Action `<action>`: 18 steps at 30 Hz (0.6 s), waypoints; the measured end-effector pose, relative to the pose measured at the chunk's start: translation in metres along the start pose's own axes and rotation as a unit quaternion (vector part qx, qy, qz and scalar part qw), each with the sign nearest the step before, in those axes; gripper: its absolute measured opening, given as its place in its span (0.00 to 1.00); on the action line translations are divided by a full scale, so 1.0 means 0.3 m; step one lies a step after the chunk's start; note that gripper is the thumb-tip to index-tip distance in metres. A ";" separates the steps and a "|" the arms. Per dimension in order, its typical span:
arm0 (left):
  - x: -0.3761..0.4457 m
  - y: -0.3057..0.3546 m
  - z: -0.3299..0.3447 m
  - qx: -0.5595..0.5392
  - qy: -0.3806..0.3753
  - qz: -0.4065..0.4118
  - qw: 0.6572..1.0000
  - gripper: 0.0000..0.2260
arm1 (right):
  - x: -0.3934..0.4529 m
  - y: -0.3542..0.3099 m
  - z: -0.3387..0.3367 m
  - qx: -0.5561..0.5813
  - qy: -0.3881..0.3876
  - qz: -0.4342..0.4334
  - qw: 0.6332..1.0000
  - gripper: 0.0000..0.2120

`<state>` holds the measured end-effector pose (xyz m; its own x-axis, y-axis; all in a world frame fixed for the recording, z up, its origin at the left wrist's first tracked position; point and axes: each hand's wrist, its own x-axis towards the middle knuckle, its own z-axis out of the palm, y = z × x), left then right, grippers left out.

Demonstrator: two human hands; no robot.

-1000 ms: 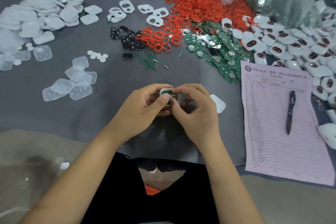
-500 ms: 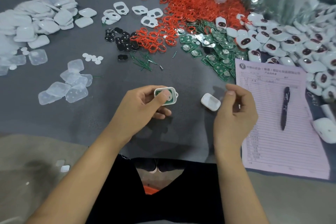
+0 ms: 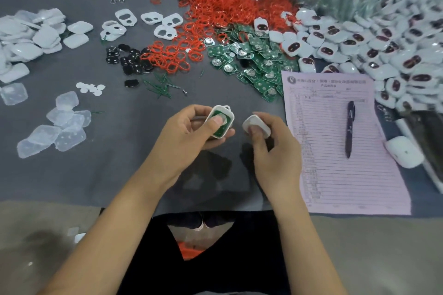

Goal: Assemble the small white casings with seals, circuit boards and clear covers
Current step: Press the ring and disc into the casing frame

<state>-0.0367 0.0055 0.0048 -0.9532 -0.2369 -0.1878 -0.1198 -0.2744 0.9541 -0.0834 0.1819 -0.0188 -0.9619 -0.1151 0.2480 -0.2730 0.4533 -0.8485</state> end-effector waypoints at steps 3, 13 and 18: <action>0.009 -0.012 0.007 -0.007 0.001 -0.004 1.000 0.06 | 0.007 -0.003 -0.001 0.079 -0.013 0.033 0.996 0.04; 0.043 -0.031 0.004 0.085 0.033 0.056 0.994 0.07 | 0.097 -0.016 0.020 0.378 -0.108 0.166 0.904 0.10; 0.034 -0.037 -0.006 0.043 0.009 0.035 0.998 0.13 | 0.094 -0.023 0.028 0.376 -0.119 0.128 0.910 0.14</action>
<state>-0.0447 0.0044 -0.0082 -0.9550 -0.2698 -0.1229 -0.0768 -0.1754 0.9815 -0.1087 0.1682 -0.0099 -0.9470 -0.3193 -0.0349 0.1133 -0.2304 -0.9665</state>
